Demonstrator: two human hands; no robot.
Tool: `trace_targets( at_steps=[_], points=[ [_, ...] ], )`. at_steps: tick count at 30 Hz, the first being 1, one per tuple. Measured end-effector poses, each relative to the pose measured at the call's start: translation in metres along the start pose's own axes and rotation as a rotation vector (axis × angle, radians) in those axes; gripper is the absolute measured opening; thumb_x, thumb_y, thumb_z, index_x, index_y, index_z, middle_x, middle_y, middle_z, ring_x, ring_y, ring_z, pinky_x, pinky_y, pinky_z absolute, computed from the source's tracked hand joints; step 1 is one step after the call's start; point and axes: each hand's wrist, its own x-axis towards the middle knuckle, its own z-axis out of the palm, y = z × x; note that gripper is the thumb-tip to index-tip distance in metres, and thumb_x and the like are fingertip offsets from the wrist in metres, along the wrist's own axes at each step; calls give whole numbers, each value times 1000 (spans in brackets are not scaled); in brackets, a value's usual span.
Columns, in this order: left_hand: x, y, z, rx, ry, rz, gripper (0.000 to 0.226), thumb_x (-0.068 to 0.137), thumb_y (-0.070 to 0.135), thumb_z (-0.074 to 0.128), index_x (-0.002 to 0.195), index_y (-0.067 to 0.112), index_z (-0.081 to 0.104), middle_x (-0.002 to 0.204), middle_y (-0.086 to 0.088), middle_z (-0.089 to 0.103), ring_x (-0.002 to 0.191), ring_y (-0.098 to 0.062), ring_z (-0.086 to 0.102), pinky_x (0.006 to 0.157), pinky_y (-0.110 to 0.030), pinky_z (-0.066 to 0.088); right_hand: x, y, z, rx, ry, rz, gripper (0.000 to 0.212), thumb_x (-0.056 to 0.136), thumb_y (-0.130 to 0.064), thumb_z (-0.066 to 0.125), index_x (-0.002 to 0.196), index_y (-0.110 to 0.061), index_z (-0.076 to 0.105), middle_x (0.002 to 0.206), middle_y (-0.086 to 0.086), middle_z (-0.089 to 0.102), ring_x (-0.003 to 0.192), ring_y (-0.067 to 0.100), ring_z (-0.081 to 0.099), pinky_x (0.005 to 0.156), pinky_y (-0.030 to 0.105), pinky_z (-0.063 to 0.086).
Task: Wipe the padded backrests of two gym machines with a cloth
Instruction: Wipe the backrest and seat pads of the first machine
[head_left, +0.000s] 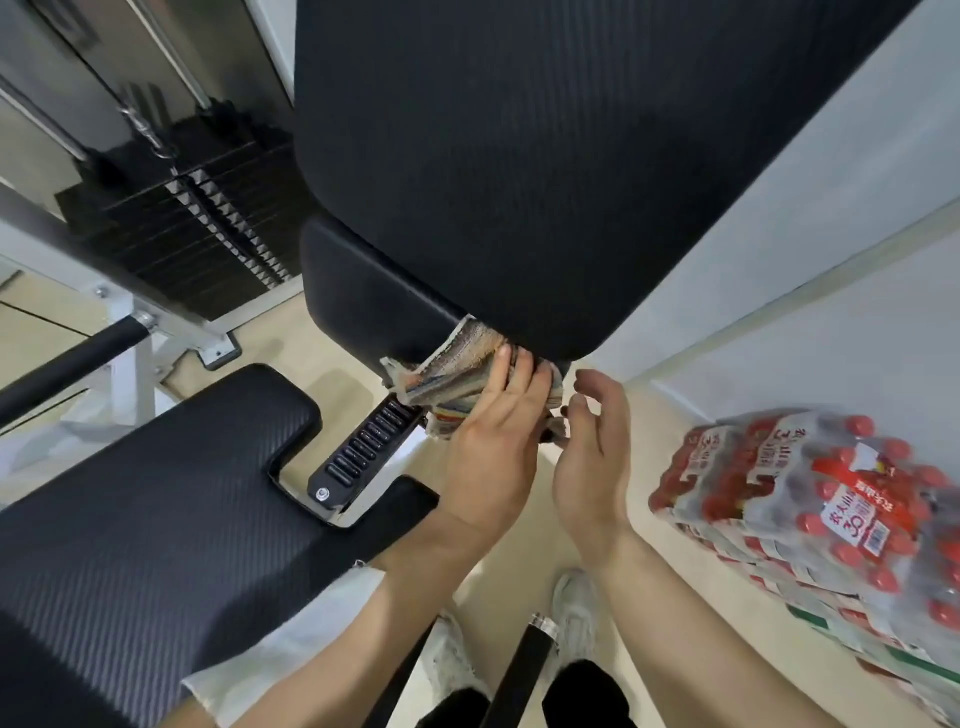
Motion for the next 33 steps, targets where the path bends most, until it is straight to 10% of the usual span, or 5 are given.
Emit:
trace_targets(
  at_steps=[9, 16, 20, 24, 33],
  points=[
    [-16, 18, -3, -117, -225, 301, 39, 98, 9, 52, 136, 7, 60, 146, -7, 55, 140, -17, 47, 113, -35, 44, 0, -1, -18, 880, -170, 571, 39, 101, -43, 43, 97, -16, 71, 92, 1, 74, 92, 13, 69, 86, 25, 52],
    [-21, 15, -19, -169, -61, 352, 35, 88, 5, 64, 123, 1, 68, 135, -12, 62, 127, -25, 57, 111, -34, 44, 19, -17, -36, 689, 47, 223, 24, 94, -8, 43, 77, -16, 58, 74, 6, 61, 69, 21, 62, 60, 33, 49],
    [-32, -14, -24, -217, -184, -136, 24, 93, 13, 53, 109, 17, 70, 117, 6, 66, 107, -12, 63, 94, -35, 52, 21, -16, 2, 606, 21, 168, 26, 102, -18, 45, 110, -26, 70, 107, -2, 72, 103, 16, 66, 97, 37, 49],
    [-35, -38, -8, -522, -228, -835, 21, 96, 11, 52, 98, 21, 70, 103, 4, 71, 97, -15, 66, 95, -37, 53, -1, 17, 50, 257, -109, 123, 54, 105, -40, 34, 157, -35, 19, 151, -17, 31, 145, 13, 32, 118, 30, 25],
    [-26, -71, 23, -1213, -170, -1560, 41, 104, 44, 41, 111, 9, 62, 105, -8, 73, 101, -25, 68, 86, -39, 53, -29, 48, 75, 506, -88, 606, 52, 105, -56, 22, 103, -27, 65, 88, -8, 74, 92, 2, 67, 82, 17, 47]
  ],
)
